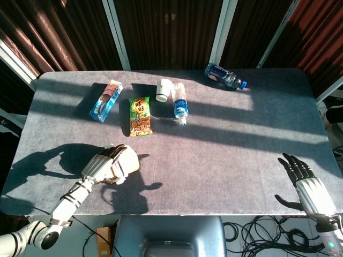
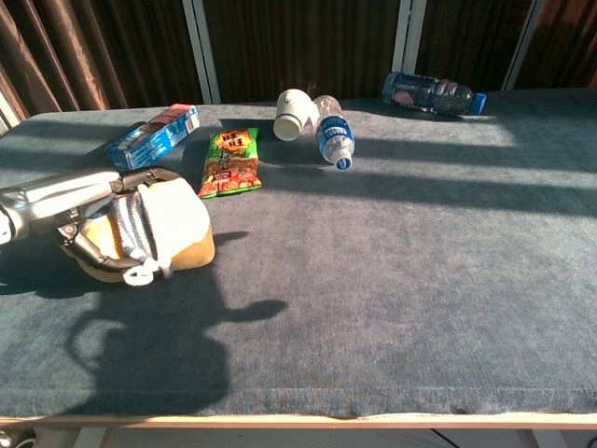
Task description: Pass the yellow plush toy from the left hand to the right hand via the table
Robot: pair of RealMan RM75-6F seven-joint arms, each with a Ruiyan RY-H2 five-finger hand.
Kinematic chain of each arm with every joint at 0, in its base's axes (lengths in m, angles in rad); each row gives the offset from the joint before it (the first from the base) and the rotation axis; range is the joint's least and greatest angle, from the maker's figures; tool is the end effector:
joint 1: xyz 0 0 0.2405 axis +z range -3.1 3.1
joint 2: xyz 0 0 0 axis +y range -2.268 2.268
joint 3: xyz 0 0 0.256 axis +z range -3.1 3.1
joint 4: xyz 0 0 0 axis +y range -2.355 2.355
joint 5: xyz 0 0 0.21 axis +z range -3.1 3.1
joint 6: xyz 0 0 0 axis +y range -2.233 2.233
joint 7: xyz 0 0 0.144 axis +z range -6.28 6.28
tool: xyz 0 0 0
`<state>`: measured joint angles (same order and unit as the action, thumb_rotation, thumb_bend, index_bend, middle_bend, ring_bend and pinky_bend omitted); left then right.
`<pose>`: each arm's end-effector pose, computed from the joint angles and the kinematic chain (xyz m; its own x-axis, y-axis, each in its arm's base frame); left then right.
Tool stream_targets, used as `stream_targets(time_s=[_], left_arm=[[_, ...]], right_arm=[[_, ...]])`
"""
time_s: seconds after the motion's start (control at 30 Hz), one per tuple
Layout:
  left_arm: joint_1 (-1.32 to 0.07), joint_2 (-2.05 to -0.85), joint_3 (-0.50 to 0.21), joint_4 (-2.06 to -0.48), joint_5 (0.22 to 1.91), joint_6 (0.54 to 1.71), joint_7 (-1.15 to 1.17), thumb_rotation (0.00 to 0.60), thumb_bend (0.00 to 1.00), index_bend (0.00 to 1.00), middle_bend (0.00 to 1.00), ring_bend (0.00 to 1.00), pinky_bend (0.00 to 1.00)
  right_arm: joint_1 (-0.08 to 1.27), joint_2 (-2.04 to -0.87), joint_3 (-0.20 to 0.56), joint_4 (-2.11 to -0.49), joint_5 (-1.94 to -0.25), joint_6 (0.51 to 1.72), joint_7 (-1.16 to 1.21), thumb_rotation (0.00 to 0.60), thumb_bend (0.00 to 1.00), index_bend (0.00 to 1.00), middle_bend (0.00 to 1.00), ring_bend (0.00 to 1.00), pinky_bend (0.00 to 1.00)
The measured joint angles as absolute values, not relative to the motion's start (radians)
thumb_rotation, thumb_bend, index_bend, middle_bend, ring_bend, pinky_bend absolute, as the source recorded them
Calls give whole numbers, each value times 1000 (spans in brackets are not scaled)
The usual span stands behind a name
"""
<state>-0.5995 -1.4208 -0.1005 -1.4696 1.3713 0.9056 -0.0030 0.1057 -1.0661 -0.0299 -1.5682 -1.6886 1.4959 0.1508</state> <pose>-0.2077 0.3116 0.0073 0.3625 0.3839 0.8492 0.9043 -0.3653 -0.2209 -0.3025 -0.1688 0.1595 0.3654 -0.0825 0.9272 -0.9178 -0.1985 0.3440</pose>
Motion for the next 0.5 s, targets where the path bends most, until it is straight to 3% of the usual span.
stream_targets(time_s=[0.2,0.5], left_arm=[[-599,-1427,-97,-1459,1366,917,-13,600,243,0,154,220,304],[-601,-1451,-97,-1431,1321,928,84,600,323,0,253,342,499]], right_arm=[[107,-1067,-31,-1567,-1691,1497,153,600,94,0,0,0,117],[107,-1067,-36,-1563,-1702,1501,159,600,94,0,0,0,117]])
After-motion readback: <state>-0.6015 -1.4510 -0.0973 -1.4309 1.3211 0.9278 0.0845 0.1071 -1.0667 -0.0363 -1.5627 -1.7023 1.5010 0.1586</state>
